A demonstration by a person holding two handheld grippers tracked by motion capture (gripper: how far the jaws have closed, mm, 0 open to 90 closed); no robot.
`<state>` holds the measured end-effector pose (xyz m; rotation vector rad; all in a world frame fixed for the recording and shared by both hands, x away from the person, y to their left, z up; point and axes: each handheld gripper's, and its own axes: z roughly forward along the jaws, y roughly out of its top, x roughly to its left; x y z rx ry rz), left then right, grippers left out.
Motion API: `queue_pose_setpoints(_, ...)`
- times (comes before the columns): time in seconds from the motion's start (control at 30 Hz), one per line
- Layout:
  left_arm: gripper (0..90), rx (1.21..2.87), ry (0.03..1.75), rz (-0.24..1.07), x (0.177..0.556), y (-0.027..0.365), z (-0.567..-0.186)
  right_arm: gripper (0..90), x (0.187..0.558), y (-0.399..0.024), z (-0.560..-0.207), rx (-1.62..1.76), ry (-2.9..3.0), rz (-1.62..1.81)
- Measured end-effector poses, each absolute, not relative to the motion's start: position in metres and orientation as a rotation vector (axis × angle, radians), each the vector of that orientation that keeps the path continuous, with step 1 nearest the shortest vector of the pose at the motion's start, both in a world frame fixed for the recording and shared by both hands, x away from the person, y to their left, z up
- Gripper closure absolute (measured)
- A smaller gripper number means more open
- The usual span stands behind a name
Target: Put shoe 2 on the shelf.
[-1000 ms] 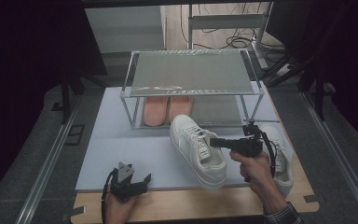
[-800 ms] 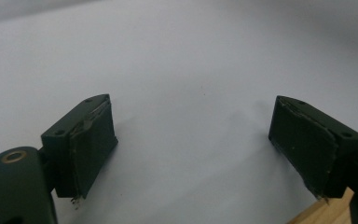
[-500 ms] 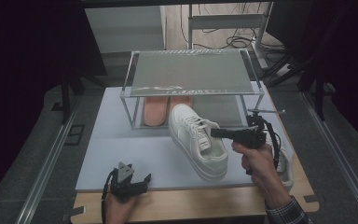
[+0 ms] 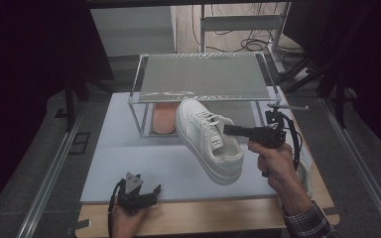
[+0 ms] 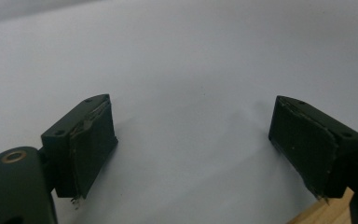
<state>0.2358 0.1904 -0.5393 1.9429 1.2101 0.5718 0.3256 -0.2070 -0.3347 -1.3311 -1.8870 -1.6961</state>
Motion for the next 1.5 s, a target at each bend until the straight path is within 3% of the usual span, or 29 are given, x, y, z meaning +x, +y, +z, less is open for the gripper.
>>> queue_pose_setpoints(0.47,14.0,1.941,1.21,0.571,0.236,0.19,-0.539,81.6,0.345,-0.196,-0.311,-1.377,-1.864,-1.76)
queue_pose_setpoints(1.5,14.0,1.941,1.21,0.571,0.236,0.19,-0.539,81.5,0.419,-0.17,-0.303,-1.656,-1.794,-1.798)
